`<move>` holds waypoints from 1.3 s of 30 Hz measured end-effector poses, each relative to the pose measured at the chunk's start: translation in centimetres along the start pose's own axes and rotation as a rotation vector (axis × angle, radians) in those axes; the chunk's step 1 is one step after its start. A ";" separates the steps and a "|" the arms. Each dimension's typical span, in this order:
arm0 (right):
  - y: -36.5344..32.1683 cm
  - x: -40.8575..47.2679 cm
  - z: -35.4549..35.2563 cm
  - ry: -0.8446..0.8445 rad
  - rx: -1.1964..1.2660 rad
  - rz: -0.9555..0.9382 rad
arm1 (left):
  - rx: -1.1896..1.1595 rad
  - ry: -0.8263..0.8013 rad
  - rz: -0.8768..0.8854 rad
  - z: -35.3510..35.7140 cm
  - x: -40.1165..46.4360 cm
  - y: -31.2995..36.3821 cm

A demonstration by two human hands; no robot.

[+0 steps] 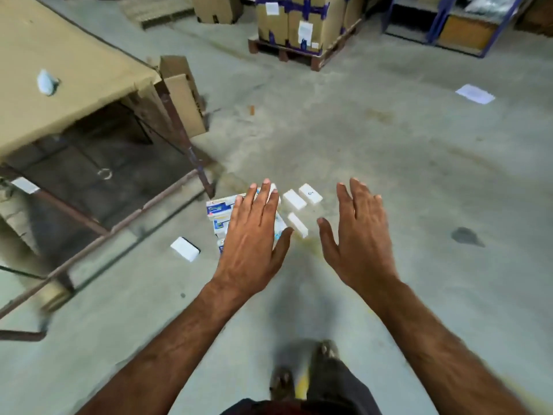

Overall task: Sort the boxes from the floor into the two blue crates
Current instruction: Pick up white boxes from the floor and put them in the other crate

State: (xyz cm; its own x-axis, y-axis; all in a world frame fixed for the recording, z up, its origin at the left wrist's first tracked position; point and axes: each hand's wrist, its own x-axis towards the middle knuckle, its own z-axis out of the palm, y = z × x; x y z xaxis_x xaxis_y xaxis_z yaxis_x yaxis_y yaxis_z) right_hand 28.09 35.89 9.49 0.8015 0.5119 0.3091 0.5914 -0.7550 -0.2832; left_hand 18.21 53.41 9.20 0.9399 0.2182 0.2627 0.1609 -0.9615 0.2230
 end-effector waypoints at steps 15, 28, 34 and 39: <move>-4.4 19.3 24.1 -0.416 0.122 -0.150 | 0.025 -0.226 -0.357 12.2 9.6 -19.2; -2.0 27.2 56.4 -0.628 0.068 -0.182 | -0.117 -0.394 -0.684 39.1 17.5 -34.7; 0.2 27.5 72.8 -0.699 0.072 -0.171 | -0.186 -0.563 -0.903 55.3 15.8 -41.5; 2.0 26.3 90.3 -0.808 0.013 -0.171 | -0.445 -0.550 -1.391 71.8 14.7 -46.6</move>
State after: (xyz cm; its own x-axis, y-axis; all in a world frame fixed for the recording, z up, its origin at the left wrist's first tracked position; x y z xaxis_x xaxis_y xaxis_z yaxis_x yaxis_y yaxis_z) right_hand 58.34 84.83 -64.92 0.5139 0.7600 -0.3978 0.7083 -0.6375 -0.3031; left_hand 46.16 89.36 -64.78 0.1394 0.6802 -0.7197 0.9605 0.0840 0.2654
